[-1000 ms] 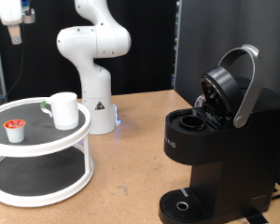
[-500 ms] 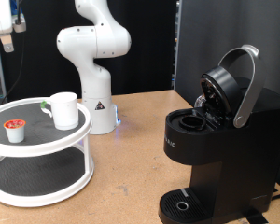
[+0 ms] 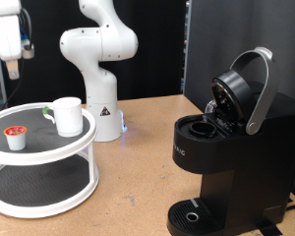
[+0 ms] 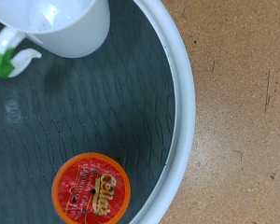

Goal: Make a cup of coffee with the keurig machine

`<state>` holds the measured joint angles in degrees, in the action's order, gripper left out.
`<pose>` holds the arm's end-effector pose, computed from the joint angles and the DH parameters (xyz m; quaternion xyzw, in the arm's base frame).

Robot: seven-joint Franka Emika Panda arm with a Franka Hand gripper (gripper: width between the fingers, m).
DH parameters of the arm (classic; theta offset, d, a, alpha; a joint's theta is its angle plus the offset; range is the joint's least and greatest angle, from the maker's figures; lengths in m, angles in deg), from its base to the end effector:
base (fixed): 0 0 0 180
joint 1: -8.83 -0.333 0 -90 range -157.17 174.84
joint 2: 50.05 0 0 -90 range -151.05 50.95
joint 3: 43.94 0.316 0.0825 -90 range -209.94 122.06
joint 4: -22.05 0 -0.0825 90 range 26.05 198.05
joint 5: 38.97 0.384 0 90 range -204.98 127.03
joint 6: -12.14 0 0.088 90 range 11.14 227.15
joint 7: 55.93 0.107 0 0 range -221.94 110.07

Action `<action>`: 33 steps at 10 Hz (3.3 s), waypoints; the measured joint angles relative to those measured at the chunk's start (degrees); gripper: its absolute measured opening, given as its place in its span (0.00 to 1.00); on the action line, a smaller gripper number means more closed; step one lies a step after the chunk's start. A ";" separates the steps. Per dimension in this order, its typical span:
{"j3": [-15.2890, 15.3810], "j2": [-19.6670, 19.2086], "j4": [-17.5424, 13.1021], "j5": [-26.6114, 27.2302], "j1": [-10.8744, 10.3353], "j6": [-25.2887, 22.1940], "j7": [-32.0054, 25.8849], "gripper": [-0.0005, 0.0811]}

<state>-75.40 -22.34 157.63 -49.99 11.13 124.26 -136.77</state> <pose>0.3385 -0.2590 0.4790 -0.8902 -0.4543 -0.0332 0.0103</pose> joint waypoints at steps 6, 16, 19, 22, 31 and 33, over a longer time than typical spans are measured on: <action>-2.60 -5.36 5.02 -2.61 0.28 9.67 0.00 1.00; -5.09 -8.63 12.64 -5.11 0.31 22.94 -0.82 1.00; -5.22 -10.24 13.30 -5.11 0.60 24.99 0.67 1.00; -5.25 -12.24 13.48 -5.11 0.75 26.83 0.89 1.00; -6.07 -12.66 13.19 -1.86 0.74 26.10 -3.20 0.53; -6.03 -10.34 11.25 -1.07 0.73 19.66 -5.32 0.53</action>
<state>-81.44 -32.68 168.88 -51.06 11.86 143.92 -142.09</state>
